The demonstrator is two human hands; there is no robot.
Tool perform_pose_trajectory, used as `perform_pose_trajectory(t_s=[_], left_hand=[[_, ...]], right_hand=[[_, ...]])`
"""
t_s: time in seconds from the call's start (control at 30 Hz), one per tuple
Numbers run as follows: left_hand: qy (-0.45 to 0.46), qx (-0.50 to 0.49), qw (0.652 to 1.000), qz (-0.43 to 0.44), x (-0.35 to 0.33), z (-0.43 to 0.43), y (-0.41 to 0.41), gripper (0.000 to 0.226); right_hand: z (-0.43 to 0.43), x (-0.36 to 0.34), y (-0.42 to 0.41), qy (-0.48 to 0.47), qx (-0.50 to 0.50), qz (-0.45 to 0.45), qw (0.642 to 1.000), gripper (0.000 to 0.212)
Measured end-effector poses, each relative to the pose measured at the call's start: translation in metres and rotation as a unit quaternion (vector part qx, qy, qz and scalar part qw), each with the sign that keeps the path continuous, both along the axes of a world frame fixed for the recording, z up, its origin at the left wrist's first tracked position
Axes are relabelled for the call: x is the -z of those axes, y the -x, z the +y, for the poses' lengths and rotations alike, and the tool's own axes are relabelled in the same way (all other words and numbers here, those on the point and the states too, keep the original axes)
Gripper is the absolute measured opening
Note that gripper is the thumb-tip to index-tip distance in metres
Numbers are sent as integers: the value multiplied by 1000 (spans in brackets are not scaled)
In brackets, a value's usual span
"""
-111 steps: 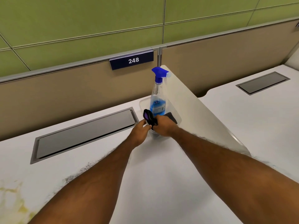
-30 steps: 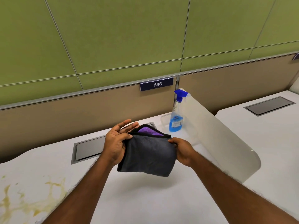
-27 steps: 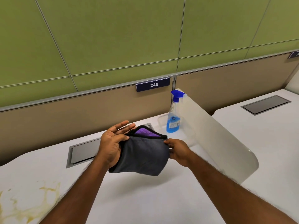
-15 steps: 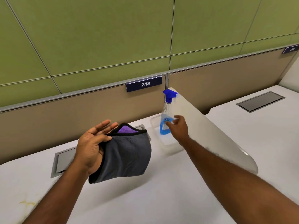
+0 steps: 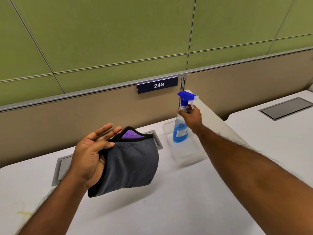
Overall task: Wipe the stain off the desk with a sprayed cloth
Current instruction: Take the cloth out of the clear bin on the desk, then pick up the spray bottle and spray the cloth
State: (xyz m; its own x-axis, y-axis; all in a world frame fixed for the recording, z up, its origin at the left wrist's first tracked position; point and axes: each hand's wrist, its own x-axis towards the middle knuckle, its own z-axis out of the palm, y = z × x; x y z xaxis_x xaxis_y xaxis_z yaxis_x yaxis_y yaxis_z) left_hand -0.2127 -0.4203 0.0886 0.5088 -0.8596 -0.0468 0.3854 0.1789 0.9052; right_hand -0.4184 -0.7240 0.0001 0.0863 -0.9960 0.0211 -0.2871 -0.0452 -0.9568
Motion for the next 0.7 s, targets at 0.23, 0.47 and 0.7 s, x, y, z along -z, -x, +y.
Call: perform_pose_trajectory(t_s=[0.23, 0.47, 0.7], left_hand=[[11, 0, 1000, 4, -7, 5, 0, 54], [23, 2, 1000, 10, -16, 17, 1, 54], [31, 1, 999, 18, -28, 34, 5, 52]], right_hand=[[16, -26, 7, 67, 5, -69, 995, 35], [59, -80, 13, 96, -22, -209, 973, 18], [134, -74, 24, 100, -40, -181, 978, 45]])
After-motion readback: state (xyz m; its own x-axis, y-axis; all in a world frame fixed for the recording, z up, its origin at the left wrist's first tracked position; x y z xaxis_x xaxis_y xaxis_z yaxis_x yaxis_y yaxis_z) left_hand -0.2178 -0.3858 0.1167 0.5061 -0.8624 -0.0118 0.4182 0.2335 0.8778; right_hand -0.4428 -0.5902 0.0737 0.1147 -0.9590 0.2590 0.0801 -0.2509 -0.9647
